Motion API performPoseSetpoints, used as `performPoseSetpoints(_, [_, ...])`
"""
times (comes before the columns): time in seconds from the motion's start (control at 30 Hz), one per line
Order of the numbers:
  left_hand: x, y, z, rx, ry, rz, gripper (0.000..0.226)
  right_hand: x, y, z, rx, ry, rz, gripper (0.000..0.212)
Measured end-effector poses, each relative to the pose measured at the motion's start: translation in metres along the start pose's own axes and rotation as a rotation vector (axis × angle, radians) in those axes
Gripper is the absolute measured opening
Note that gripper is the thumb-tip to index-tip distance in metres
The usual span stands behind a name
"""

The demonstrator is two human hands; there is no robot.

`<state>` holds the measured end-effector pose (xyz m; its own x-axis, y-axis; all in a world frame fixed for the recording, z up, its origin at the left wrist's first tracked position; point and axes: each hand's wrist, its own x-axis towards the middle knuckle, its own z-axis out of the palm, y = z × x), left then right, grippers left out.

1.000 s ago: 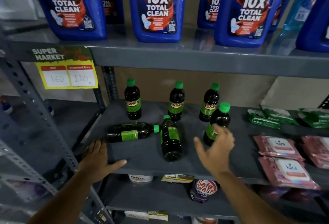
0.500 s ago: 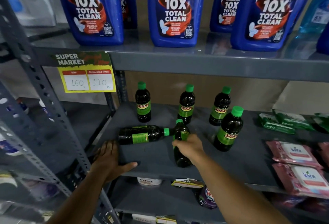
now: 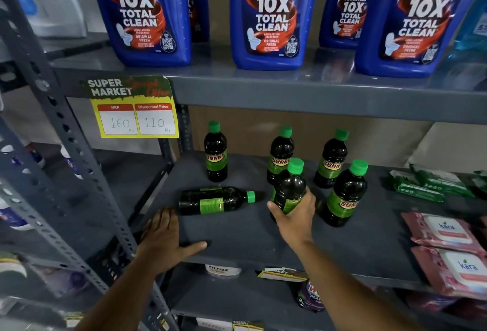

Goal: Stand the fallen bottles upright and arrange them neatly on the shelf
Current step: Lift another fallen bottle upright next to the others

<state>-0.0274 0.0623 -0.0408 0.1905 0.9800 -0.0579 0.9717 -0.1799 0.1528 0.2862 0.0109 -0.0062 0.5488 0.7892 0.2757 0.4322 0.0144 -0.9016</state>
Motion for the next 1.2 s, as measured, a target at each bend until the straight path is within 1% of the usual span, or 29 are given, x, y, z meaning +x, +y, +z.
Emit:
performPoseSetpoints(0.1, [-0.001, 0.002, -0.001, -0.016, -0.014, 0.007, 0.15, 0.005, 0.007, -0.01, 0.08, -0.161, 0.041, 0.082])
performPoseSetpoints(0.13, [-0.002, 0.002, -0.001, -0.017, -0.009, 0.009, 0.15, 0.005, 0.012, -0.015, 0.083, -0.216, 0.049, 0.083])
performPoseSetpoints(0.2, [-0.002, 0.0, -0.001, -0.015, -0.002, 0.01, 0.149, 0.009, 0.015, -0.022, 0.042, -0.261, 0.049, 0.087])
performPoseSetpoints(0.23, [-0.002, -0.001, -0.001, -0.013, -0.003, 0.009, 0.149, 0.011, 0.014, -0.023, 0.012, -0.248, 0.038, 0.089])
performPoseSetpoints(0.33, [-0.001, -0.001, 0.001, -0.009, -0.001, 0.003, 0.15, 0.014, 0.002, -0.019, -0.078, -0.131, -0.018, 0.096])
performPoseSetpoints(0.4, [-0.001, -0.001, 0.002, -0.013, 0.001, 0.003, 0.15, 0.012, 0.001, -0.015, -0.015, -0.172, 0.004, 0.092])
performPoseSetpoints(0.43, [-0.001, -0.001, 0.002, -0.016, 0.003, 0.003, 0.15, 0.009, 0.002, -0.014, -0.018, -0.21, 0.027, 0.091])
performPoseSetpoints(0.47, [-0.002, -0.001, 0.002, -0.017, 0.008, 0.001, 0.15, 0.007, 0.004, -0.013, -0.023, -0.211, 0.037, 0.09])
performPoseSetpoints(0.57, [-0.002, 0.0, 0.0, -0.017, 0.021, 0.002, 0.15, 0.006, 0.001, -0.014, -0.113, -0.111, 0.006, 0.086])
performPoseSetpoints(0.63, [-0.003, 0.001, 0.0, -0.019, 0.02, 0.01, 0.149, 0.007, 0.002, -0.015, -0.081, -0.159, 0.02, 0.078])
performPoseSetpoints(0.7, [-0.004, 0.001, -0.001, -0.019, 0.022, 0.009, 0.149, 0.004, 0.003, -0.016, -0.107, -0.217, 0.033, 0.076])
performPoseSetpoints(0.73, [-0.004, 0.001, -0.002, -0.02, 0.027, 0.008, 0.149, 0.002, 0.002, -0.017, -0.148, -0.199, 0.045, 0.079])
performPoseSetpoints(0.8, [-0.003, 0.001, -0.002, -0.02, 0.03, 0.014, 0.149, 0.001, 0.003, -0.018, -0.277, -0.126, 0.048, 0.094])
performPoseSetpoints(0.83, [-0.004, 0.002, -0.002, -0.017, 0.03, 0.017, 0.148, 0.001, 0.004, -0.018, -0.308, -0.117, 0.05, 0.097])
performPoseSetpoints(0.87, [-0.004, 0.002, -0.002, -0.012, 0.032, 0.018, 0.148, -0.001, 0.005, -0.017, -0.303, -0.133, 0.047, 0.094])
performPoseSetpoints(0.93, [-0.005, 0.002, -0.002, -0.002, 0.038, 0.017, 0.148, -0.004, 0.007, -0.016, -0.244, -0.193, 0.064, 0.08])
performPoseSetpoints(1.0, [-0.005, 0.002, -0.004, 0.001, 0.039, 0.011, 0.149, -0.004, 0.009, -0.017, -0.245, -0.206, 0.067, 0.077])
performPoseSetpoints(1.07, [-0.005, 0.003, -0.005, -0.003, 0.035, 0.011, 0.15, -0.002, 0.01, -0.018, -0.27, -0.197, 0.05, 0.081])
performPoseSetpoints(1.1, [-0.006, 0.003, -0.005, -0.007, 0.038, 0.013, 0.15, -0.002, 0.008, -0.018, -0.289, -0.181, 0.04, 0.086])
performPoseSetpoints(1.17, [-0.007, 0.003, -0.004, -0.023, 0.041, 0.015, 0.148, -0.01, 0.003, -0.018, -0.353, -0.06, 0.048, 0.105])
performPoseSetpoints(1.2, [-0.007, 0.003, -0.004, -0.035, 0.041, 0.01, 0.147, -0.018, 0.001, -0.018, -0.371, 0.035, 0.027, 0.108])
